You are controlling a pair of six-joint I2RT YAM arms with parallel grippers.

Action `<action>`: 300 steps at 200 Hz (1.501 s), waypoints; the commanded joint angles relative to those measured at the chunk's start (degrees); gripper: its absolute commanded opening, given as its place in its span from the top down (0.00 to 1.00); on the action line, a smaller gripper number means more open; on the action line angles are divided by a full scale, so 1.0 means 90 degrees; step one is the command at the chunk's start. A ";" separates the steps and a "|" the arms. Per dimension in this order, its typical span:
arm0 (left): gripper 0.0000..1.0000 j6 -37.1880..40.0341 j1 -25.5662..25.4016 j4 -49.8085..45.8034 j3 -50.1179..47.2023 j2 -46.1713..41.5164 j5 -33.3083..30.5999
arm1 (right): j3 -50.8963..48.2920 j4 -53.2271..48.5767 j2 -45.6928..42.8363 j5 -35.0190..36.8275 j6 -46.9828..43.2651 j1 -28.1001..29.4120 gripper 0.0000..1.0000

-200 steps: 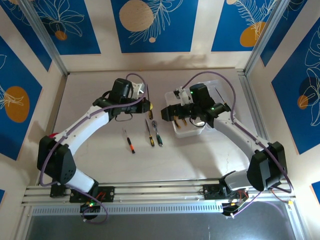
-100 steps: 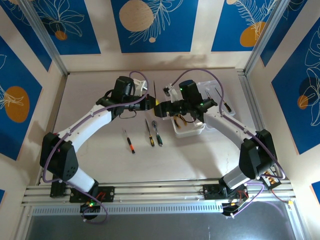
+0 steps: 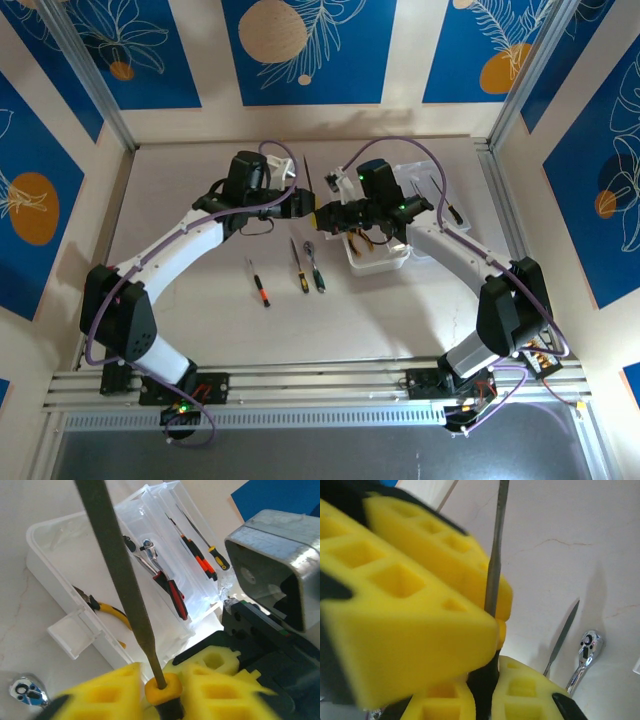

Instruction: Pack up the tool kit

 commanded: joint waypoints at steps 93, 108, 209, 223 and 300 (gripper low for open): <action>0.00 0.1575 0.1355 -0.2261 -0.0568 -0.0854 -0.2058 | 0.0300 -0.3416 -0.1055 0.2984 -0.1482 -0.2949 1.00; 0.00 0.1565 0.1389 -0.2221 -0.0781 -0.0840 -0.2059 | 0.0284 -0.3364 -0.0957 0.3523 -0.1490 -0.3320 1.00; 0.00 0.1469 0.1385 -0.2076 -0.1276 -0.0584 -0.1788 | 0.0912 -0.3354 0.0322 0.4456 -0.2283 -0.3457 1.00; 0.00 0.1473 0.1393 -0.2065 -0.1262 -0.0546 -0.1749 | 0.0934 -0.3386 0.0396 0.4657 -0.2340 -0.3445 0.96; 0.00 0.1458 0.1392 -0.1998 -0.1249 -0.0445 -0.1630 | 0.0951 -0.3392 0.0427 0.5273 -0.2527 -0.3262 0.82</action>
